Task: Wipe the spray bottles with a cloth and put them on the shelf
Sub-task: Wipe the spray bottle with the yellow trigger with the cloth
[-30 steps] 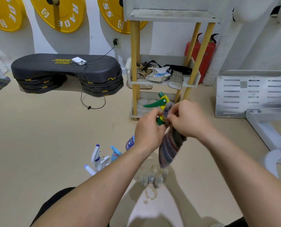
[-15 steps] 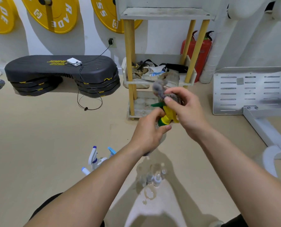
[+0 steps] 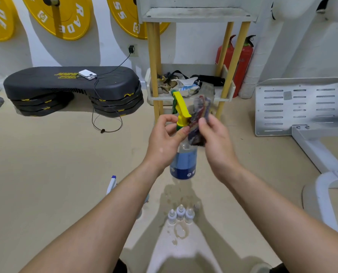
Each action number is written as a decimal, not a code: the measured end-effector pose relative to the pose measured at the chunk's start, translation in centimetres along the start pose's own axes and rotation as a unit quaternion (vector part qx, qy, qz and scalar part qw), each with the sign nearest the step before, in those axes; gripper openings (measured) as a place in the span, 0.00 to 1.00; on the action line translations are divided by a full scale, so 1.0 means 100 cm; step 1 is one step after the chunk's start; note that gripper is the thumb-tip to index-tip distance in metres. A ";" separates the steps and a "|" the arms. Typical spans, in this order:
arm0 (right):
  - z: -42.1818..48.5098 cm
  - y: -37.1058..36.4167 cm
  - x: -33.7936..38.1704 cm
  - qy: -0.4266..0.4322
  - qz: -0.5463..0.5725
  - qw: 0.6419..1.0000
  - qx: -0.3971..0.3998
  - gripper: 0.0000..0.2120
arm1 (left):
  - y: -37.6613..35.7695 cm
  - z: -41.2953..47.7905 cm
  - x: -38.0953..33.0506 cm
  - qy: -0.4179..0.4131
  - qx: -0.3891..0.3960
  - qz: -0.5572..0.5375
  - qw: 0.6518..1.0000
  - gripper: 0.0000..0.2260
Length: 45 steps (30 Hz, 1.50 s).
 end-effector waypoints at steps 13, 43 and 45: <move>-0.007 -0.016 -0.026 0.025 -0.136 0.988 0.068 0.09 | 0.023 0.007 -0.009 -0.002 -0.106 -0.024 0.994 0.15; -0.005 -0.016 -0.054 -0.152 0.004 0.988 -0.029 0.23 | 0.016 0.013 -0.006 0.061 -0.067 -0.189 0.978 0.14; -0.009 -0.020 -0.056 -0.163 0.032 0.986 -0.017 0.20 | 0.016 0.013 -0.008 0.060 -0.059 -0.189 0.978 0.17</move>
Point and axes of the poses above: each hand's wrist, its own z-axis towards the middle knuckle, its own y-axis out of the back of the hand, x = y × z, the point moved 7 cm from there along z, towards the middle knuckle, and after that the axes turned 2 degrees about y, right-handed, at the moved point
